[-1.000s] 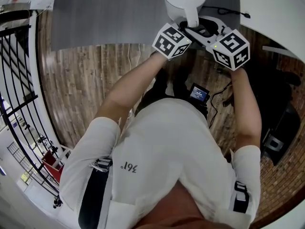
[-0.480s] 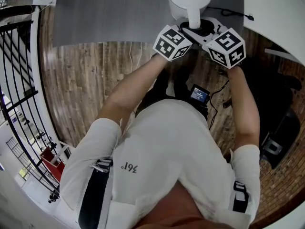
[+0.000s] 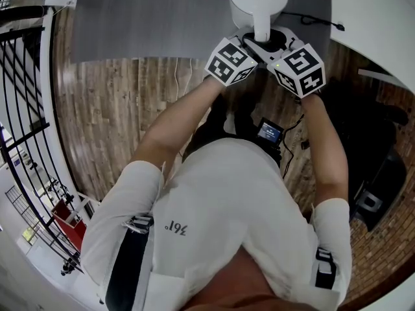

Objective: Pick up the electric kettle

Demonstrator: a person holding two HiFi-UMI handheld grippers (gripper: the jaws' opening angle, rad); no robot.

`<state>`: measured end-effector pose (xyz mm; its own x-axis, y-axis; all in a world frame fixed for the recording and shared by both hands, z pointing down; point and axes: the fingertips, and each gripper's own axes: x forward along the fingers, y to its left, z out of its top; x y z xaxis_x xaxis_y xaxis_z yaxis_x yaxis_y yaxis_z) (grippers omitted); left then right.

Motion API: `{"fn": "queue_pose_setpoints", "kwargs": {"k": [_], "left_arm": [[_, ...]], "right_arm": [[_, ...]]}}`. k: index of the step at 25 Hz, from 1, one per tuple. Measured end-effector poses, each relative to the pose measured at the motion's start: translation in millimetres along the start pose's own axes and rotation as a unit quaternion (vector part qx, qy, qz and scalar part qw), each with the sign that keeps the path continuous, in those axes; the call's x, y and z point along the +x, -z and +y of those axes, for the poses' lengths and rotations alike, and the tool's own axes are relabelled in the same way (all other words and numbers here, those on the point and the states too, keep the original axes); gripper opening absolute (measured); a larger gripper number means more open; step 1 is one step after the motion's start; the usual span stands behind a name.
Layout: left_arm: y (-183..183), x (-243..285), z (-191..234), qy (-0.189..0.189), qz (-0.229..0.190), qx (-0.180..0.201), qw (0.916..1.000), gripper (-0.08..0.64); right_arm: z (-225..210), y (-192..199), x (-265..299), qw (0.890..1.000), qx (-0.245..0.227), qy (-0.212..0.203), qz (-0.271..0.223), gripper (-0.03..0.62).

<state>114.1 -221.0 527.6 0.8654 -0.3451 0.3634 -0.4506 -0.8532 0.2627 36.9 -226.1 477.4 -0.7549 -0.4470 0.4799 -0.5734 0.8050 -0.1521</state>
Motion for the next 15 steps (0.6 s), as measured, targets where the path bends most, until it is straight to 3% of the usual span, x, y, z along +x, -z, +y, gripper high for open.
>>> {"fn": "queue_pose_setpoints", "kwargs": {"k": [15], "left_arm": [[4.5,-6.3,1.8,0.027,0.009,0.029,0.9992,0.112]], "right_arm": [[1.6,-1.7,7.4,1.0,0.015,0.019,-0.013,0.166]]}}
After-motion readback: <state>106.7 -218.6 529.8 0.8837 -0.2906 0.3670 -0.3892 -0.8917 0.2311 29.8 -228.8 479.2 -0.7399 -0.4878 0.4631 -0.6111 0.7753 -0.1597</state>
